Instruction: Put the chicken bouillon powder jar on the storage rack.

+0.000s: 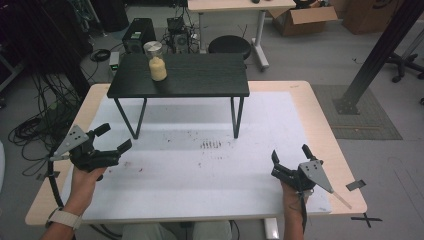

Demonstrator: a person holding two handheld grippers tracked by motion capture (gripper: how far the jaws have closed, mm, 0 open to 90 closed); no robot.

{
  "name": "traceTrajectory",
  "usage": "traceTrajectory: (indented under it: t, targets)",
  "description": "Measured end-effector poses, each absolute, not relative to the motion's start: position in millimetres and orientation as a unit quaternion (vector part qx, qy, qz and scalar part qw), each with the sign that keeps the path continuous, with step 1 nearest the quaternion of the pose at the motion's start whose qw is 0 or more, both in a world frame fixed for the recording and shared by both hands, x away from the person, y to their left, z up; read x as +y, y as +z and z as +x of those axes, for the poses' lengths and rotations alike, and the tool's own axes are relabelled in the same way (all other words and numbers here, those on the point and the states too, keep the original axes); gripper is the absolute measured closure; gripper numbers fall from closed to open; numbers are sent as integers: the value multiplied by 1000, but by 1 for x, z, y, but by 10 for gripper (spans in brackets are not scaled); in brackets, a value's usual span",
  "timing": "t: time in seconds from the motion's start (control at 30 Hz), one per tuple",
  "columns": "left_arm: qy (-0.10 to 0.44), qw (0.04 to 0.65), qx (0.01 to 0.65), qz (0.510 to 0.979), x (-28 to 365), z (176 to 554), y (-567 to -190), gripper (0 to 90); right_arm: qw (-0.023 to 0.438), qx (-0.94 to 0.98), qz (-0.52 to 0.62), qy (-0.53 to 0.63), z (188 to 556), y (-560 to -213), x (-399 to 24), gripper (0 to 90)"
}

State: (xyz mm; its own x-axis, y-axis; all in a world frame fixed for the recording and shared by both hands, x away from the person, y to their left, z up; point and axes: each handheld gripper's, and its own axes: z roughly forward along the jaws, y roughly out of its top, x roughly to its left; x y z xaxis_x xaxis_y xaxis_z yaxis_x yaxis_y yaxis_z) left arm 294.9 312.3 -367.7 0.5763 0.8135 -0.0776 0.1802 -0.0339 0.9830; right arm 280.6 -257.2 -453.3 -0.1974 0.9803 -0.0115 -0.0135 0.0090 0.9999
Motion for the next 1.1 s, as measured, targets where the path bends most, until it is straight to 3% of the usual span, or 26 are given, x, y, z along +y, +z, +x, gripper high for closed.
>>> traceTrajectory:
  t: [1.1]
  targets:
    - [297,577,425,631,329,279,-448,2,456,550,440,544,281,-453,-256,0]
